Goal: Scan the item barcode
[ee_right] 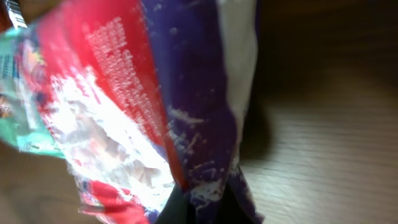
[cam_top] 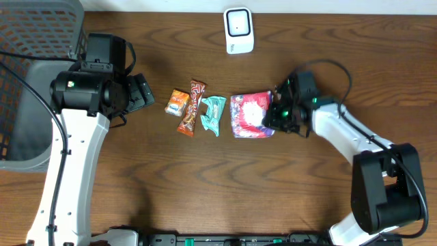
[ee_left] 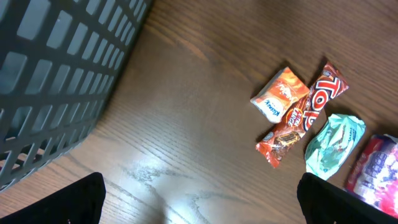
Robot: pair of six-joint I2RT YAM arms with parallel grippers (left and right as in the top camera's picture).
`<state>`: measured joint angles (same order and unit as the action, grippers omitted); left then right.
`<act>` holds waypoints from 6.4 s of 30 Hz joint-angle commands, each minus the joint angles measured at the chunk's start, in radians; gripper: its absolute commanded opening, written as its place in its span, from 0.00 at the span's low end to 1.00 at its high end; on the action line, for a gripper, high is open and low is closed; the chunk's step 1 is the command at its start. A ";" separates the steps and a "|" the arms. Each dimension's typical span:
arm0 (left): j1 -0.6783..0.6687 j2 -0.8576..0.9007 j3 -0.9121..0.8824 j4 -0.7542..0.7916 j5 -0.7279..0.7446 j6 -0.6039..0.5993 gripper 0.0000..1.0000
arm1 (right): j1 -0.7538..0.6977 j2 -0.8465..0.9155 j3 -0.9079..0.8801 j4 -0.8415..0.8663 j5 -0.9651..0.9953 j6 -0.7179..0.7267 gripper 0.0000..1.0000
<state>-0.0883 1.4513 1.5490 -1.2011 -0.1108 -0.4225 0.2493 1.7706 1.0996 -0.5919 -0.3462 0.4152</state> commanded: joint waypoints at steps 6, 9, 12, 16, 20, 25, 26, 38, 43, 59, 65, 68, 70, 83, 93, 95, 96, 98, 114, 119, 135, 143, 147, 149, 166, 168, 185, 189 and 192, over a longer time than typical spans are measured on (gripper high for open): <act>0.000 0.003 0.003 -0.003 -0.006 -0.010 0.98 | 0.113 -0.047 0.362 -0.376 0.721 -0.062 0.01; 0.000 0.003 0.003 -0.003 -0.006 -0.010 0.98 | 0.157 -0.047 0.387 -0.444 0.975 -0.009 0.01; 0.000 0.003 0.003 -0.003 -0.006 -0.010 0.98 | 0.177 -0.035 0.371 -0.477 1.136 0.018 0.01; 0.000 0.003 0.003 -0.003 -0.006 -0.010 0.98 | 0.180 0.011 0.331 -0.470 1.194 0.018 0.01; 0.000 0.003 0.003 -0.003 -0.006 -0.010 0.98 | 0.186 0.072 0.317 -0.467 1.192 0.020 0.01; 0.000 0.003 0.003 -0.003 -0.006 -0.010 0.98 | 0.247 0.148 0.317 -0.435 1.166 0.026 0.04; 0.000 0.003 0.003 -0.003 -0.006 -0.010 0.98 | 0.269 0.161 0.317 -0.426 1.152 0.026 0.11; 0.000 0.003 0.003 -0.003 -0.006 -0.010 0.98 | 0.483 0.171 0.497 -0.375 0.899 0.026 0.75; 0.000 0.003 0.003 -0.003 -0.006 -0.010 0.98 | 0.471 0.171 0.700 -0.474 0.878 0.025 0.84; 0.000 0.003 0.003 -0.003 -0.006 -0.010 0.98 | 0.017 0.179 0.749 -0.608 0.122 -0.276 0.89; 0.000 0.003 0.003 -0.003 -0.006 -0.010 0.98 | -0.137 0.179 0.594 -0.503 -0.118 -0.365 0.84; 0.000 0.003 0.003 -0.003 -0.006 -0.010 0.98 | -0.189 0.179 0.473 -0.394 -0.216 -0.365 0.84; 0.000 0.003 0.003 -0.003 -0.006 -0.010 0.98 | -0.209 0.179 0.397 -0.319 -0.274 -0.365 0.82; 0.000 0.003 0.003 -0.003 -0.006 -0.010 0.98 | -0.209 0.179 0.016 0.093 -0.449 -0.311 0.24; 0.000 0.003 0.003 -0.003 -0.006 -0.010 0.98 | -0.207 0.112 0.304 -0.230 -0.111 -0.227 0.01; 0.000 0.003 0.003 -0.003 -0.006 -0.010 0.98 | -0.183 0.095 0.394 -0.331 0.092 -0.194 0.01; 0.000 0.003 0.003 -0.003 -0.006 -0.010 0.98 | -0.166 0.087 0.440 -0.381 0.219 -0.165 0.01; 0.000 0.003 0.003 -0.003 -0.006 -0.010 0.98 | -0.123 0.079 0.515 -0.463 0.466 -0.106 0.01; 0.000 0.003 0.003 -0.003 -0.006 -0.010 0.98 | 0.204 0.148 0.393 -0.450 1.090 0.095 0.04; 0.000 0.003 0.003 -0.003 -0.006 -0.010 0.98 | 0.280 0.183 0.384 -0.387 1.054 0.095 0.26; 0.000 0.003 0.003 -0.003 -0.006 -0.010 0.98 | 0.421 0.204 0.578 -0.341 0.814 0.093 0.97; 0.000 0.003 0.003 -0.003 -0.006 -0.010 0.98 | 0.297 0.204 0.797 -0.505 0.789 0.092 0.99; 0.000 0.003 0.003 -0.003 -0.006 -0.010 0.98 | 0.189 0.205 0.795 -0.514 0.594 0.001 0.99; 0.000 0.003 0.003 -0.003 -0.006 -0.010 0.98 | 0.129 0.206 0.784 -0.510 0.446 -0.055 0.99; 0.000 0.003 0.003 -0.003 -0.006 -0.010 0.98 | -0.176 0.206 0.319 -0.102 -0.402 -0.237 0.91; 0.000 0.003 0.003 -0.003 -0.006 -0.010 0.98 | -0.175 0.206 0.258 -0.018 -0.470 -0.225 0.89; 0.000 0.003 0.003 -0.003 -0.006 -0.010 0.98 | -0.069 0.207 -0.015 0.347 -0.369 0.064 0.37; 0.000 0.003 0.003 -0.003 -0.006 -0.010 0.98 | -0.045 0.206 -0.010 0.386 -0.367 0.141 0.01; 0.000 0.003 0.003 -0.003 -0.006 -0.010 0.98 | -0.050 0.204 0.023 0.417 -0.395 0.185 0.01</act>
<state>-0.0887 1.4513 1.5490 -1.2007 -0.1108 -0.4225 0.1940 1.9793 1.0927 -0.1886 -0.7288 0.5266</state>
